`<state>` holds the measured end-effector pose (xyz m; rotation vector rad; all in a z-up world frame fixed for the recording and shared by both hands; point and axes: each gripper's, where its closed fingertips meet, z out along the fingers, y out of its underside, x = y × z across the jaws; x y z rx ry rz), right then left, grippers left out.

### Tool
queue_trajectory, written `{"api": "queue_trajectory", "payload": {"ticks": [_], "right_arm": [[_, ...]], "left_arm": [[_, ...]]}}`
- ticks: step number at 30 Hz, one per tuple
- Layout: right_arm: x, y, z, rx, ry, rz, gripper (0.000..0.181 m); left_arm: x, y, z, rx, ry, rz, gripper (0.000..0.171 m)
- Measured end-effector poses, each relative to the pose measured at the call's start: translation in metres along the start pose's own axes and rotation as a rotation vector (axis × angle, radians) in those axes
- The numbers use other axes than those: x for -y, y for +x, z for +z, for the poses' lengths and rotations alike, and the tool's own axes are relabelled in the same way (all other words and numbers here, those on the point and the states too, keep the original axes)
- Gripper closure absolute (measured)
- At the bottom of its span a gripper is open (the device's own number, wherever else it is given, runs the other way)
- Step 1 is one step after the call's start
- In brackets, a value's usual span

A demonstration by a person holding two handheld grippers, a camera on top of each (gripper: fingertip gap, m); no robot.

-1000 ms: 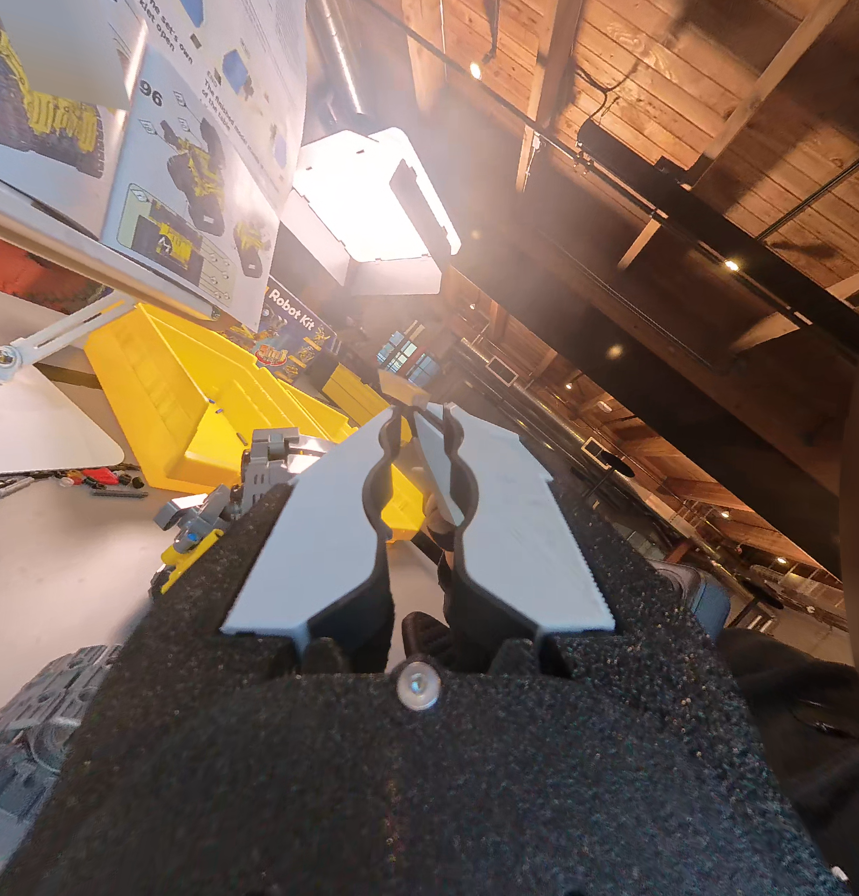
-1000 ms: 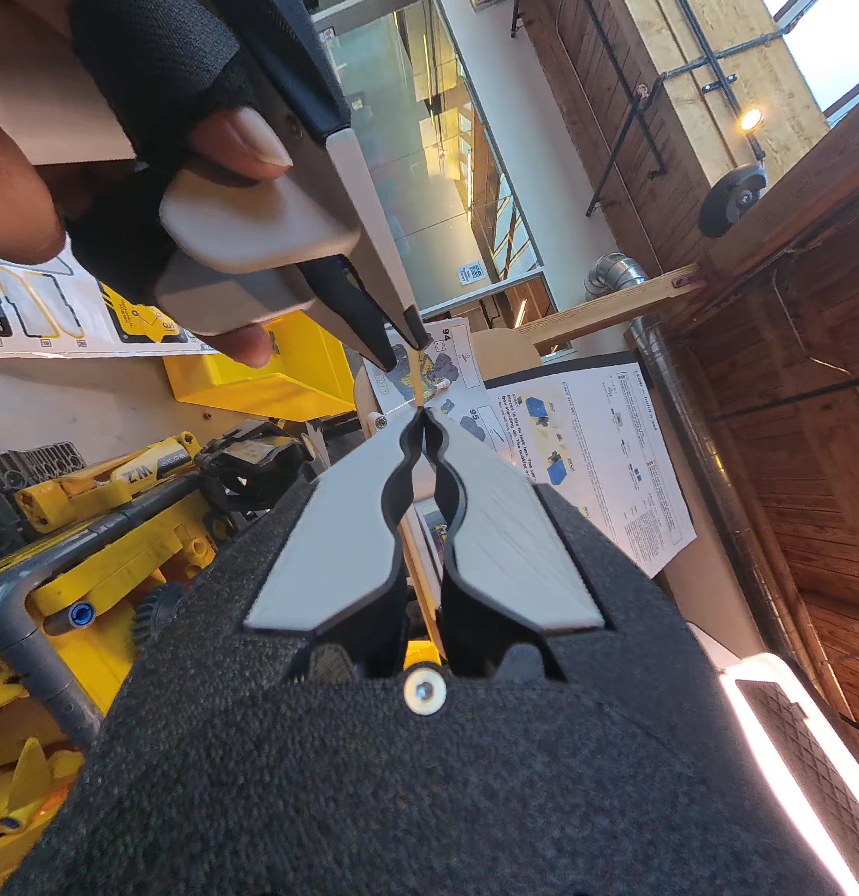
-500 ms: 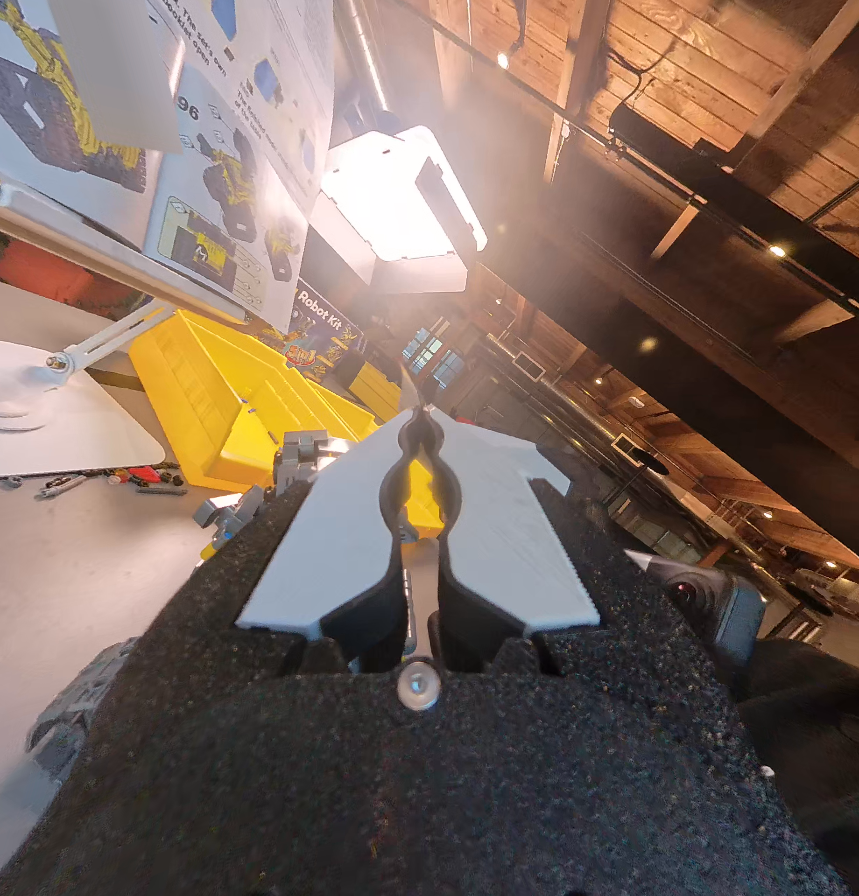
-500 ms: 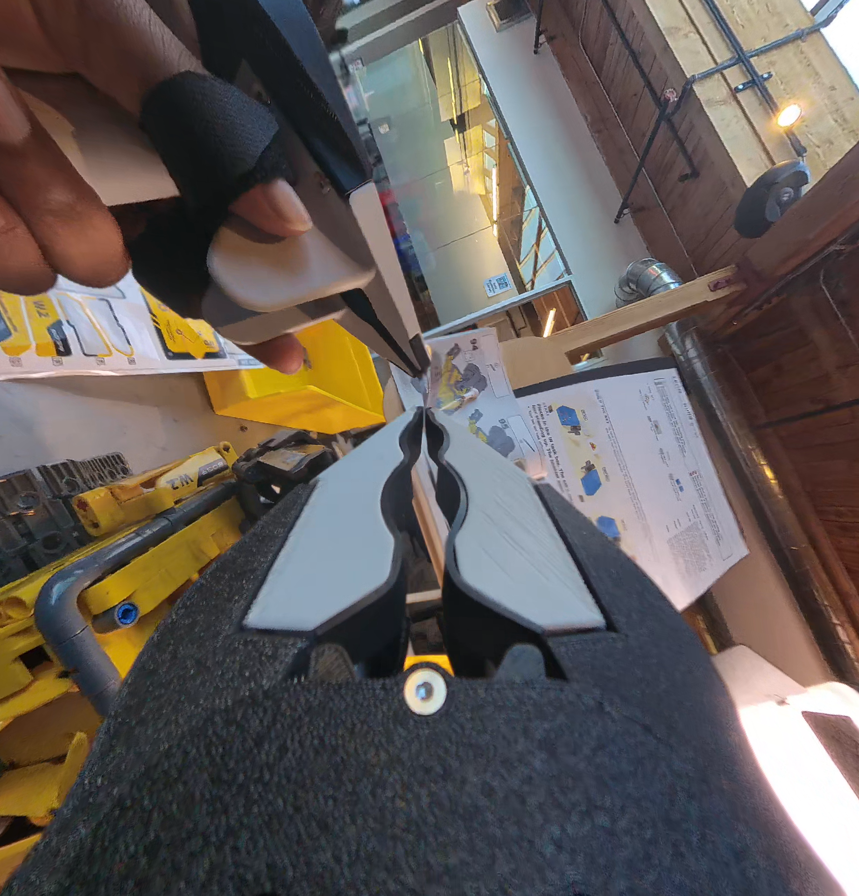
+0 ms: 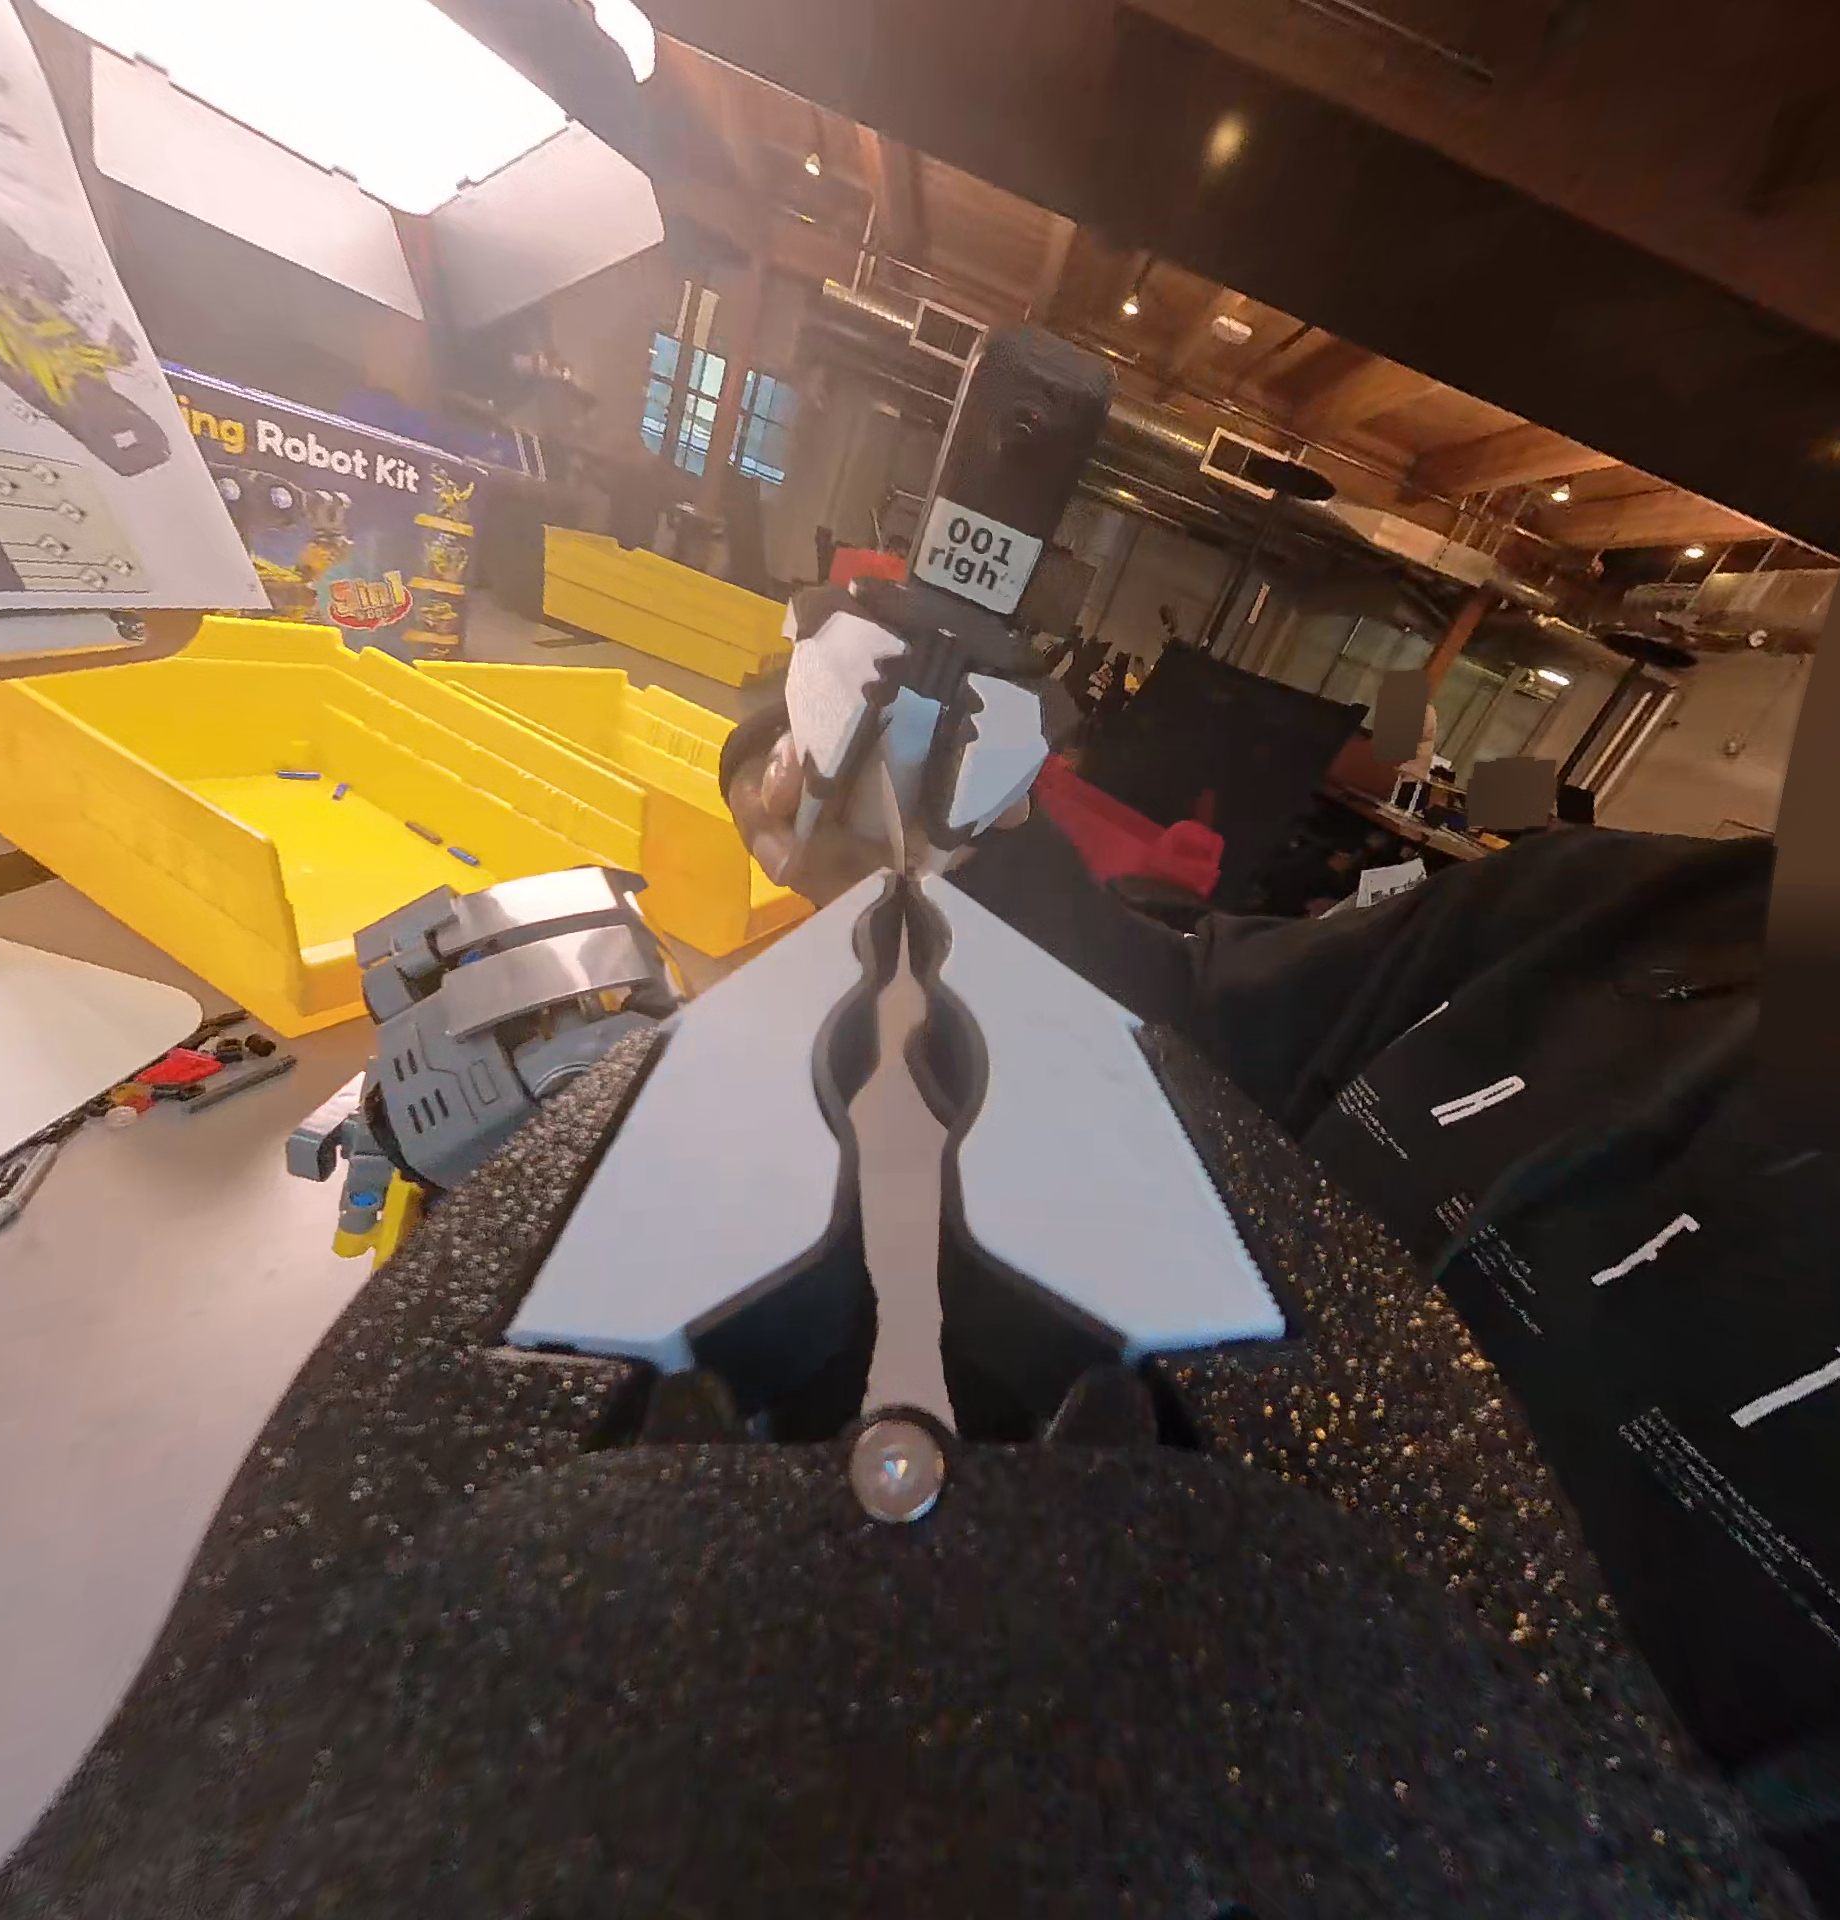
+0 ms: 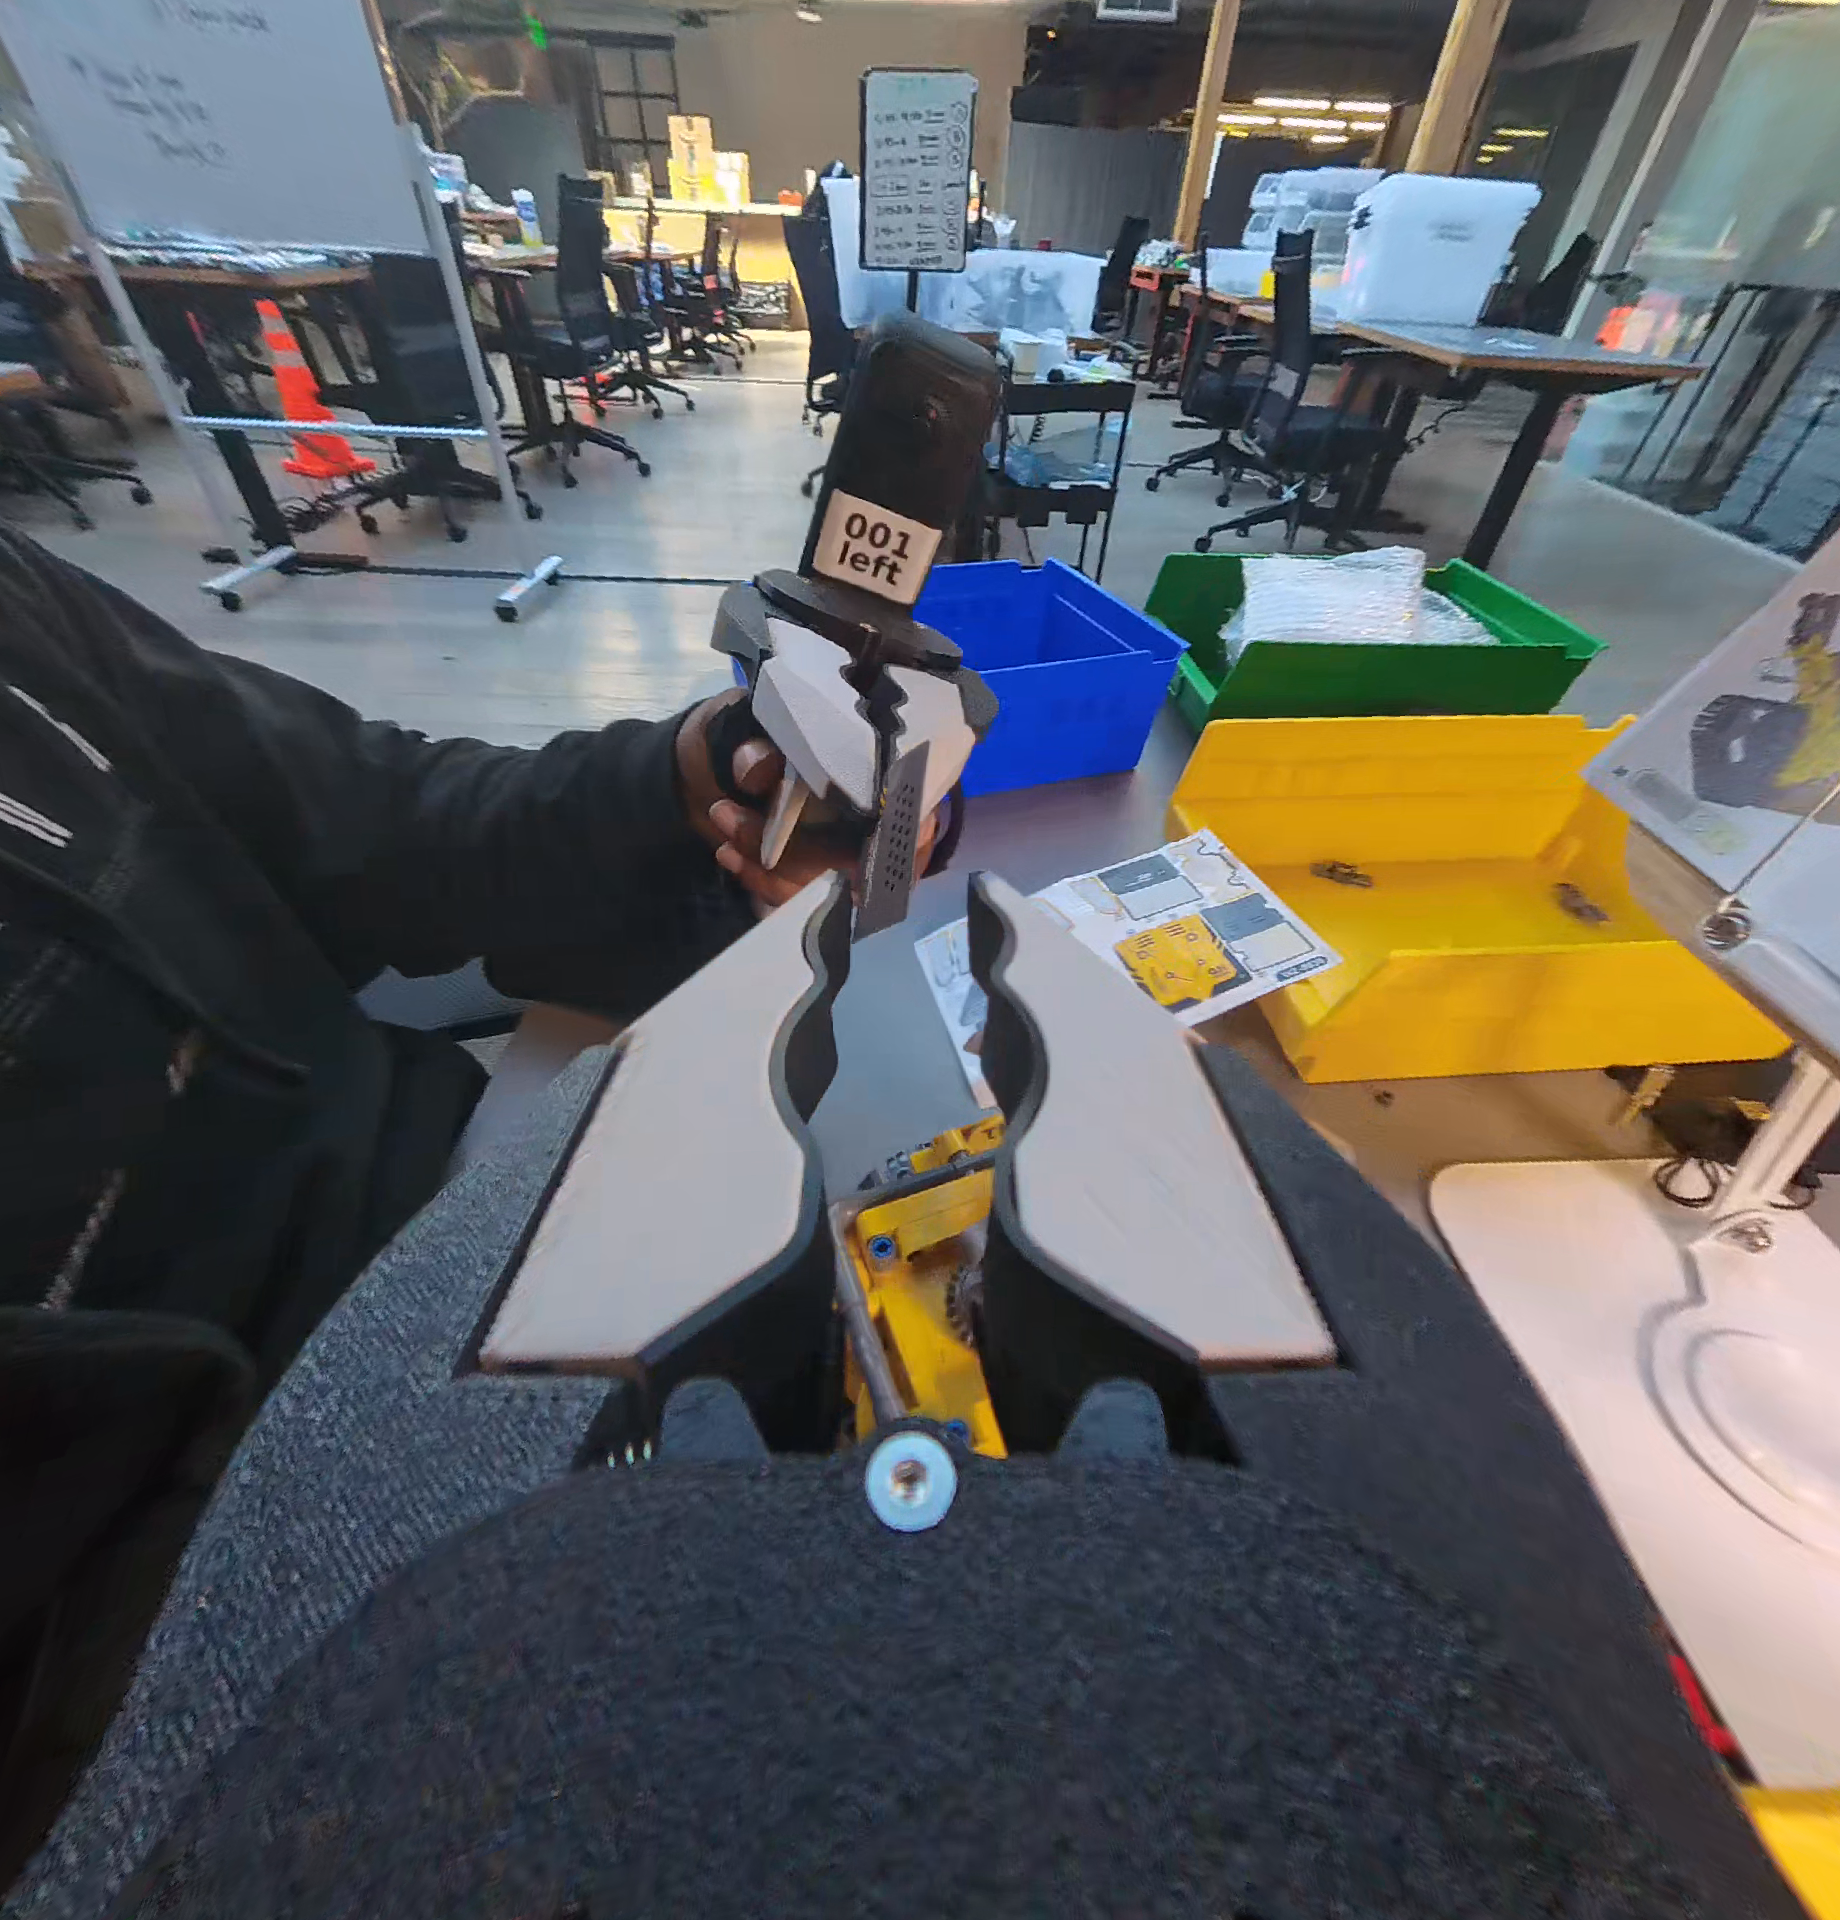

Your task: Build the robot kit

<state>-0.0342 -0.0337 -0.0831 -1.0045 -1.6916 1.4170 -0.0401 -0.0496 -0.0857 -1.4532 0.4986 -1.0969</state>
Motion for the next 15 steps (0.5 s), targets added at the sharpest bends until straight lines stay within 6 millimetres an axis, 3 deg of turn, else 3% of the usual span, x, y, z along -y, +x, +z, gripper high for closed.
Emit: {"api": "queue_trajectory", "payload": {"ticks": [10, 15], "right_arm": [[-0.0065, -0.0035, 0.0048, 0.058, 0.0, 0.061, 0.181], [-0.0048, -0.0033, 0.0045, 0.065, 0.014, 0.075, 0.181]], "left_arm": [[-0.0055, 0.0006, 0.0025, -0.005, -0.019, -0.004, 0.171], [-0.0032, -0.0009, 0.0023, 0.004, -0.002, -0.006, 0.171]]}}
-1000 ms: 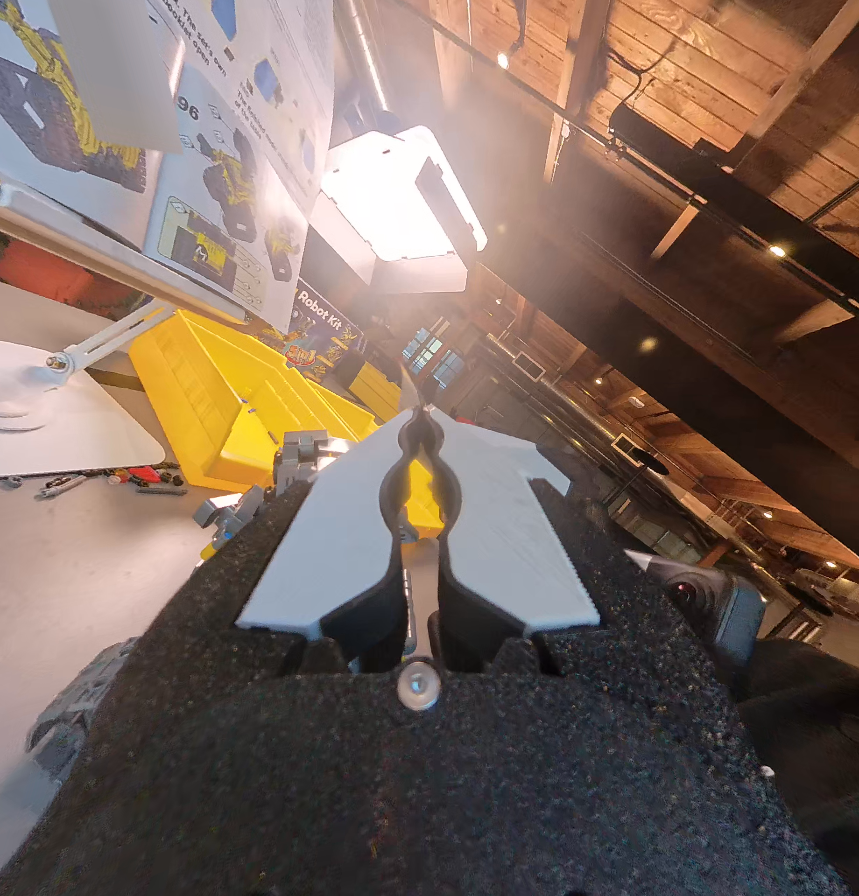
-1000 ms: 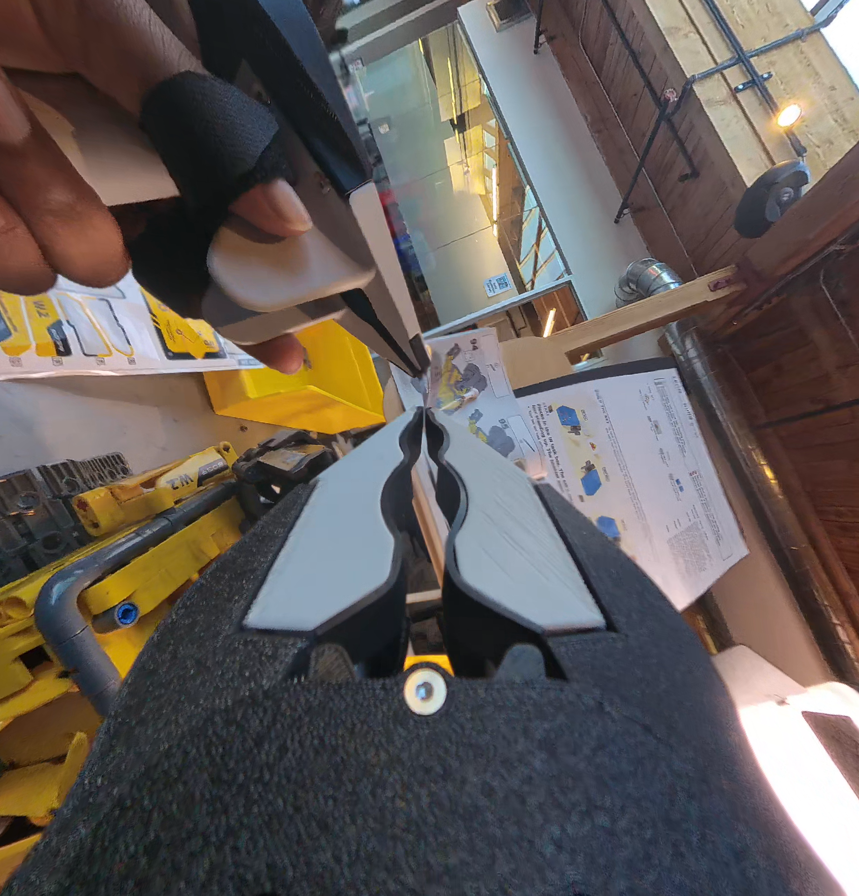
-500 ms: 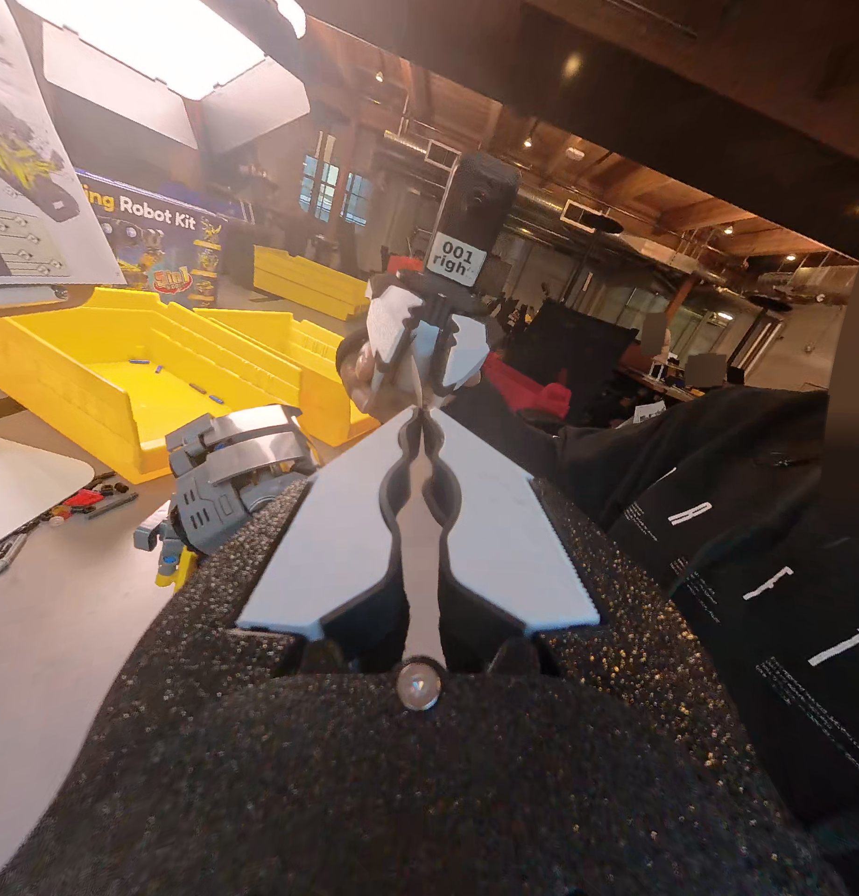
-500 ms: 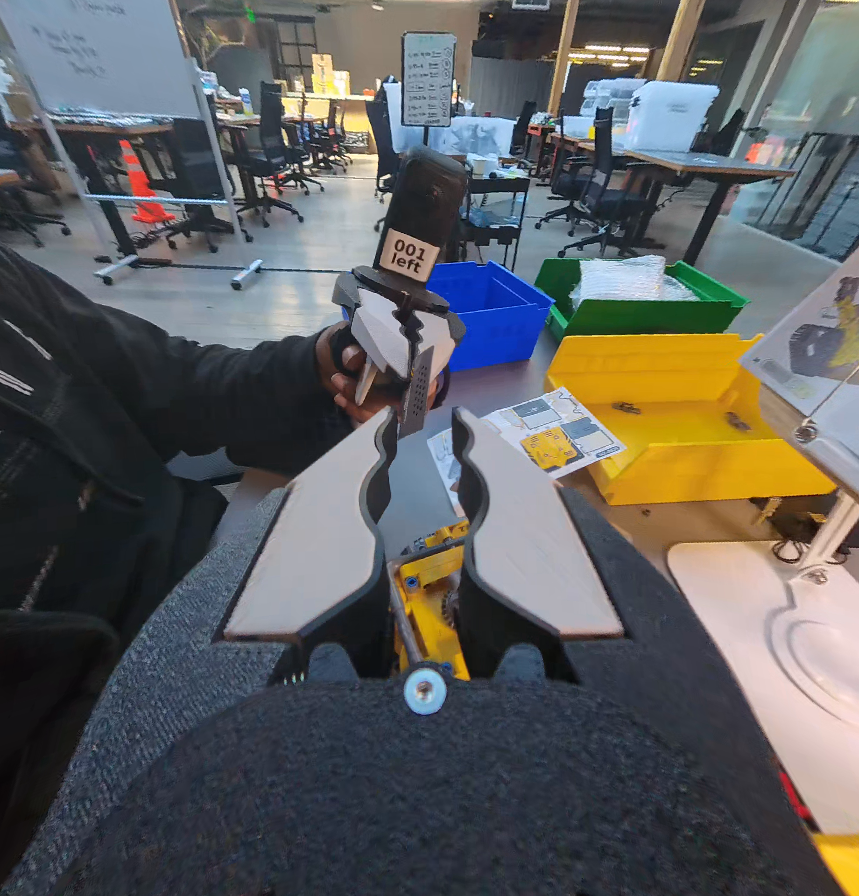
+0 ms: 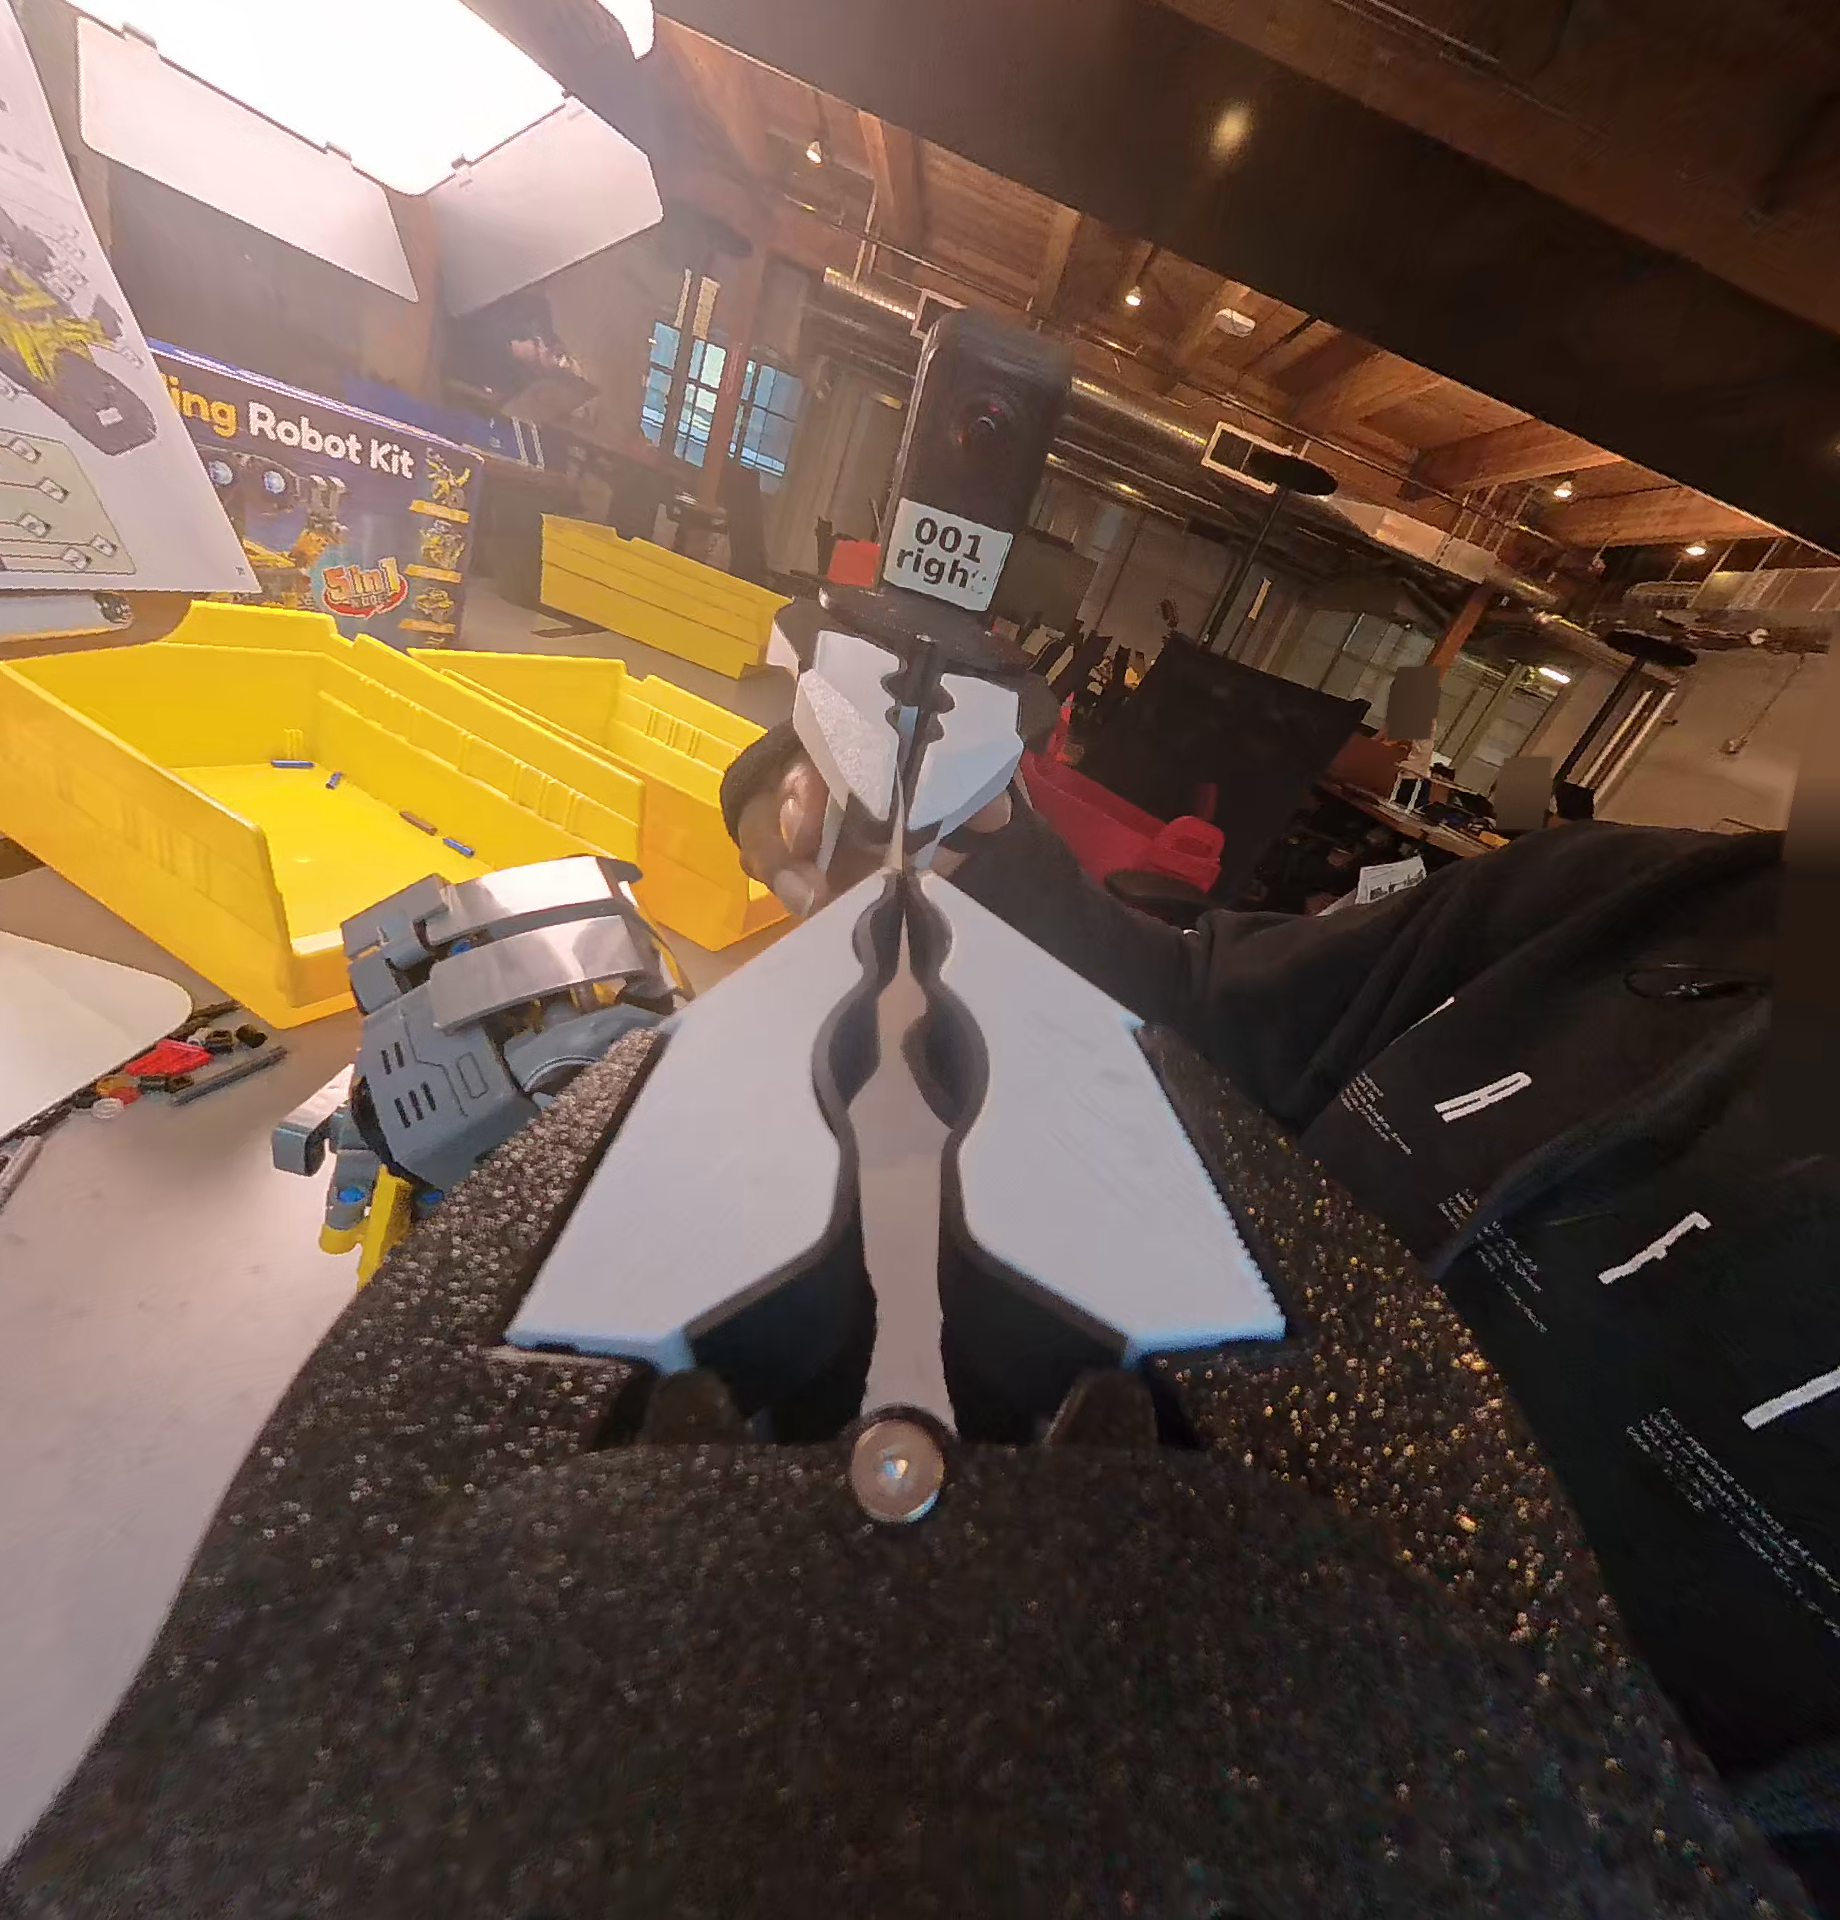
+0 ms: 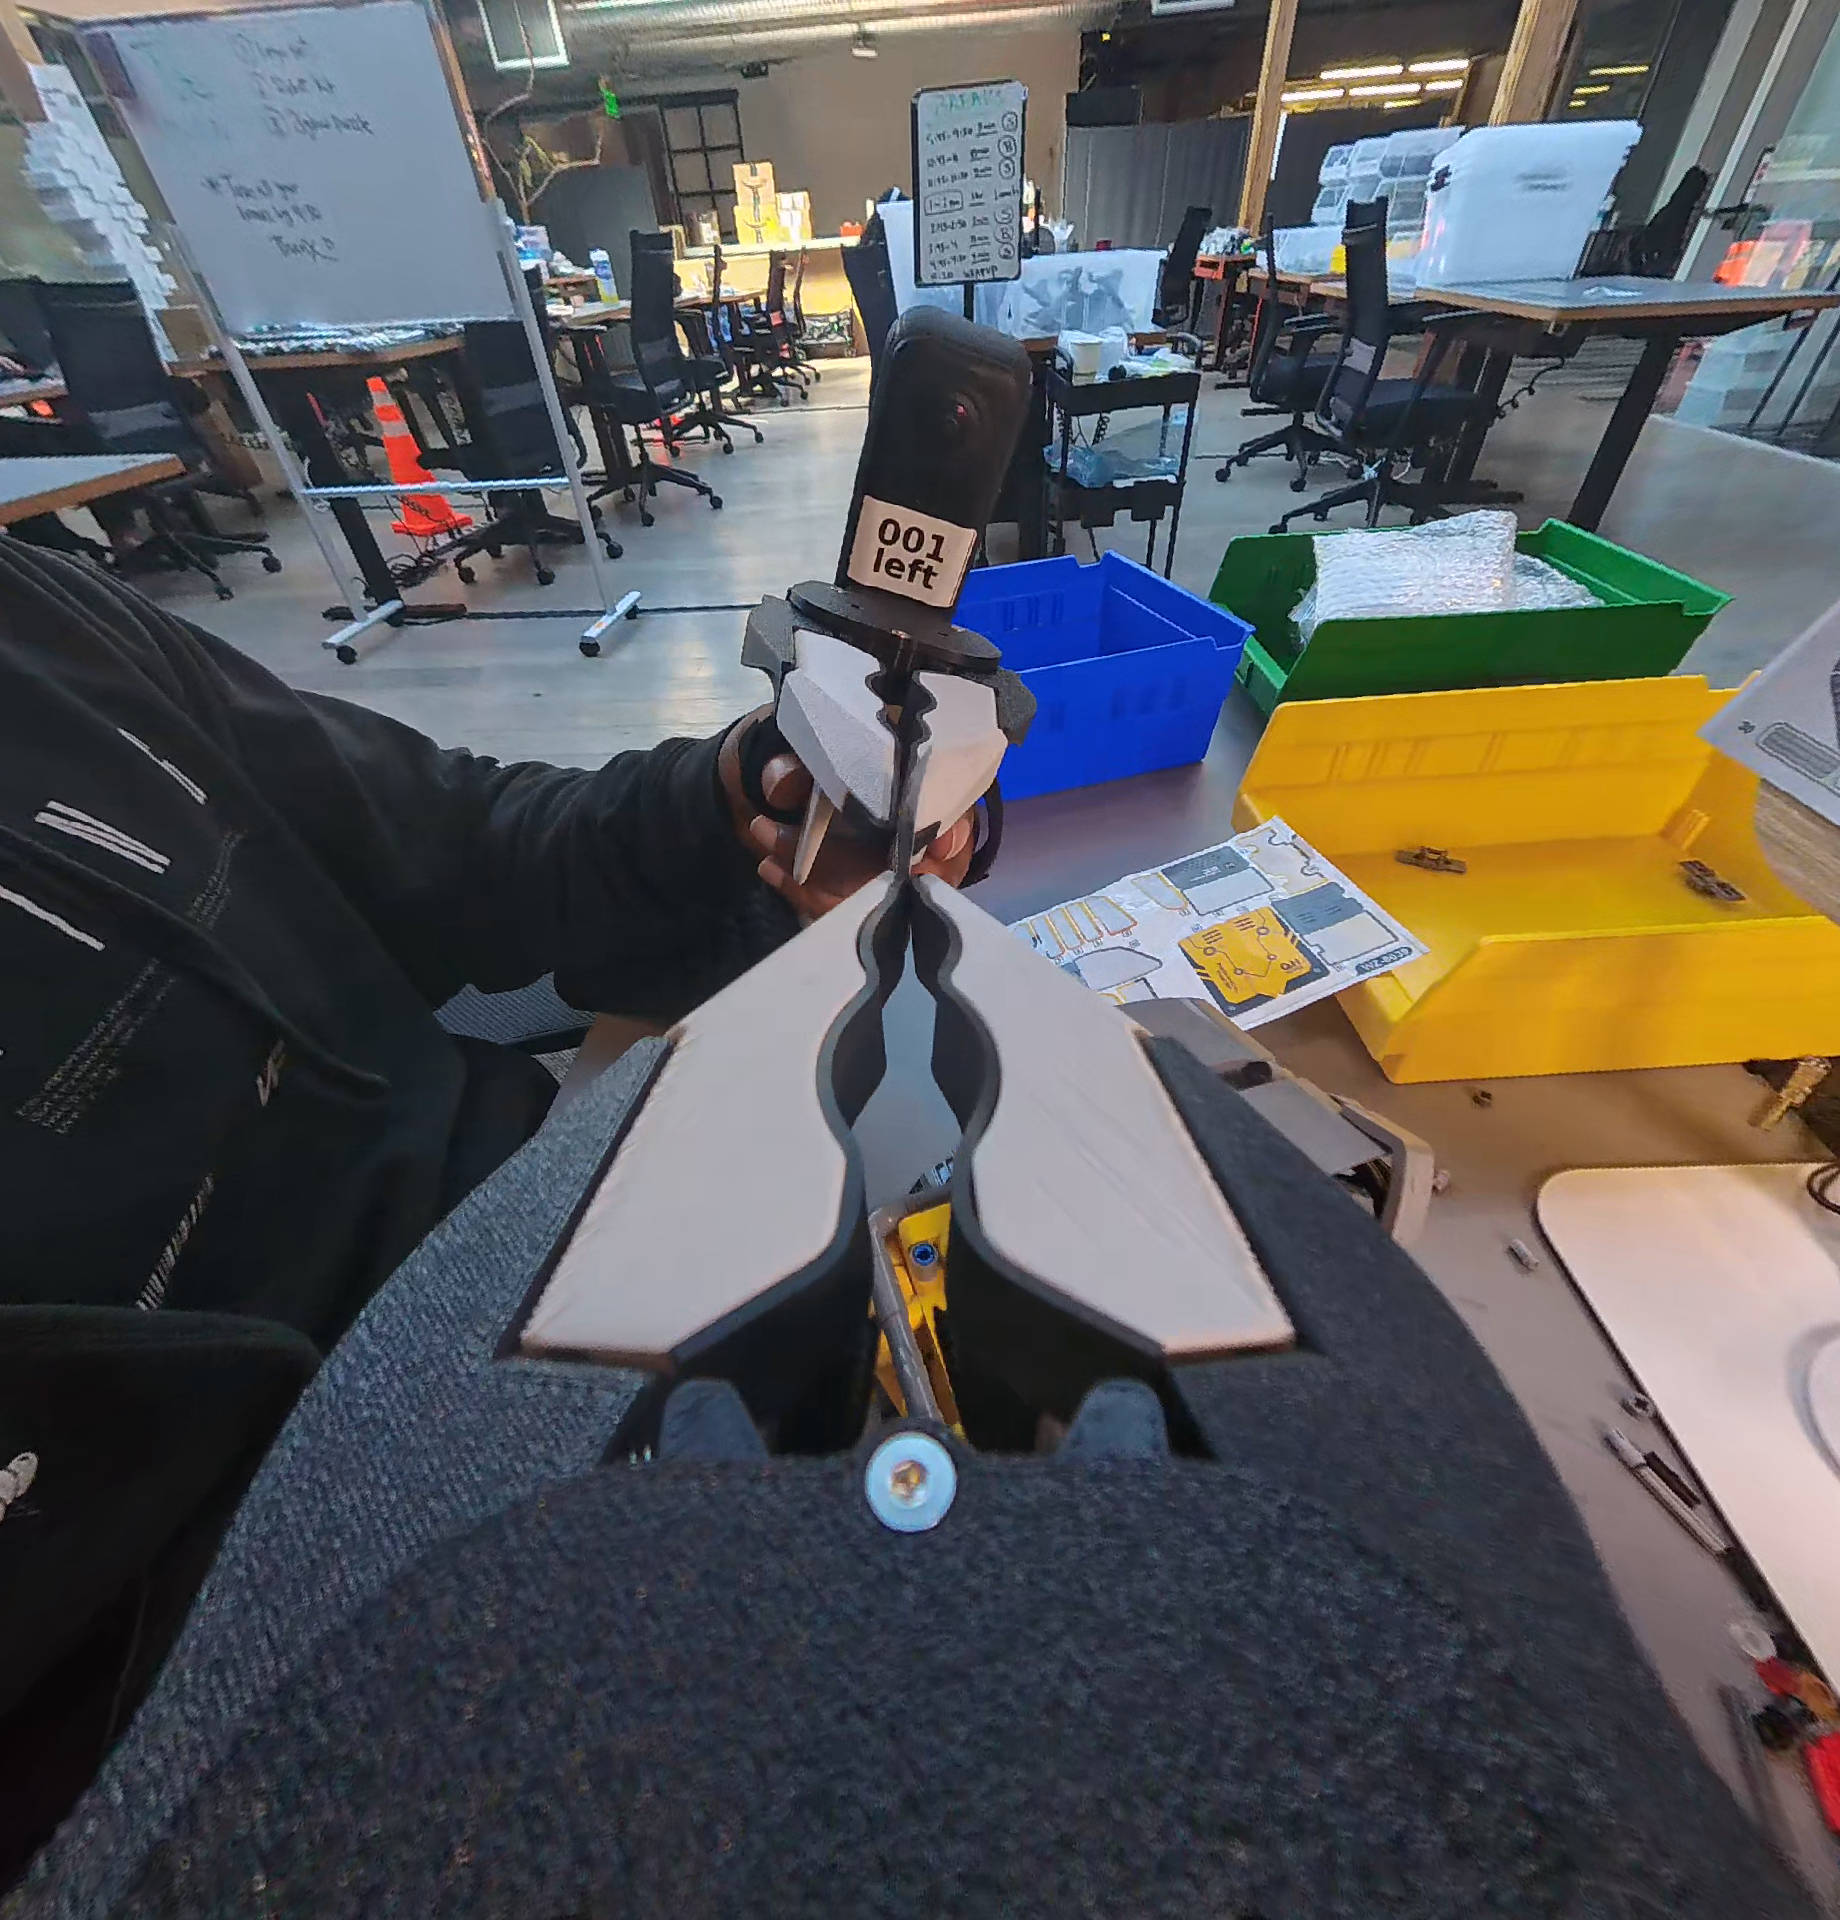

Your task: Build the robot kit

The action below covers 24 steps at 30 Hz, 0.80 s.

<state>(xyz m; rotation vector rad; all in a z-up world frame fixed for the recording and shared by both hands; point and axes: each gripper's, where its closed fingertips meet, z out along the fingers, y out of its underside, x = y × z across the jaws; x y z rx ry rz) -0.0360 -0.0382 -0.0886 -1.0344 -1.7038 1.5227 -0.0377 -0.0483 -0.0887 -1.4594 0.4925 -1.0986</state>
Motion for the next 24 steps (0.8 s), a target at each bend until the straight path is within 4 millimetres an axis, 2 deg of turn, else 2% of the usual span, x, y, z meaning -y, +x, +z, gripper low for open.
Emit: {"api": "queue_trajectory", "payload": {"ticks": [9, 16, 24], "right_arm": [[0.004, 0.003, 0.0, 0.007, 0.041, 0.035, 0.181], [0.008, 0.009, -0.004, -0.001, 0.087, 0.075, 0.181], [0.003, 0.013, 0.001, 0.002, 0.094, 0.105, 0.181]], "left_arm": [[0.007, -0.008, 0.0, 0.051, 0.065, 0.004, 0.171], [0.011, -0.013, -0.005, 0.067, 0.123, -0.002, 0.156], [0.011, -0.014, 0.001, 0.074, 0.15, -0.002, 0.162]]}}
